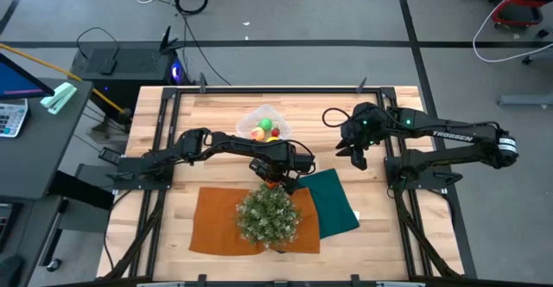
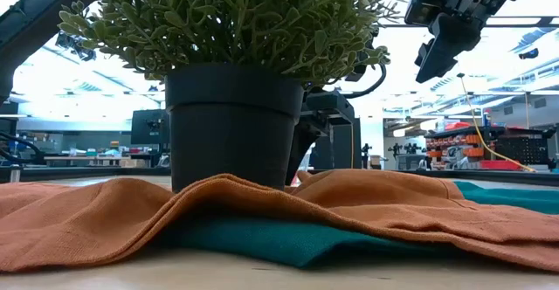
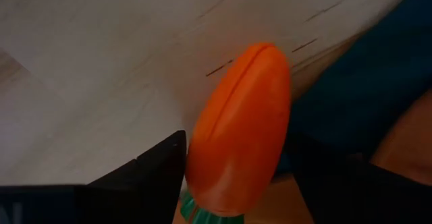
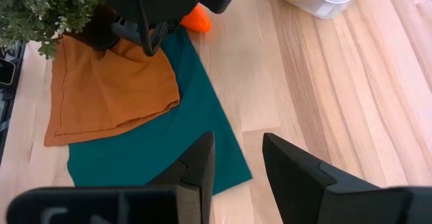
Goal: Pick and placing Produce into tupperware
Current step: Put the carrot into the transparent container
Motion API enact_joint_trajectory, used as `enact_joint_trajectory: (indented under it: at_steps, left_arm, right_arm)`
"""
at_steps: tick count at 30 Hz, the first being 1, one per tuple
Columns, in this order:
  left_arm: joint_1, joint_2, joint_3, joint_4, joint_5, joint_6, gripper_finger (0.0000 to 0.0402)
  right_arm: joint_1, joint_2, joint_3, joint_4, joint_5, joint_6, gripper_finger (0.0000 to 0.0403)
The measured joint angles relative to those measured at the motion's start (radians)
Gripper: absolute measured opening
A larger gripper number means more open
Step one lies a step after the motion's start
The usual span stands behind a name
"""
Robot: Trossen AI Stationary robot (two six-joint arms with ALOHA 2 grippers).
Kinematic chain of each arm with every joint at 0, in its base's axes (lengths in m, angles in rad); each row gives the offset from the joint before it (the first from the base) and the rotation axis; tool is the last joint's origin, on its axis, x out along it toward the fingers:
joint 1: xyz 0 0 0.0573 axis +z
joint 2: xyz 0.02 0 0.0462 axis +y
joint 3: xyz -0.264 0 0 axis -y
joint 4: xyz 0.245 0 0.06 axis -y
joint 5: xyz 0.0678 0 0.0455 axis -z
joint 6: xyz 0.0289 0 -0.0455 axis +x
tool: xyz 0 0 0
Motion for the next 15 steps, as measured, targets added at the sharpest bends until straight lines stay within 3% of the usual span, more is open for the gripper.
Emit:
enact_joint_trajectory:
  at_steps: [10,15]
  left_arm:
    - [0.000,-0.002,0.000,-0.001,0.000,0.000,0.0191]
    - [0.000,-0.003,0.000,-0.002,0.002,0.000,0.0176]
  right_arm:
    - [0.000,0.000,0.000,0.002,0.000,0.000,0.0093]
    - [0.000,0.000,0.000,0.002,0.000,0.000,0.0093]
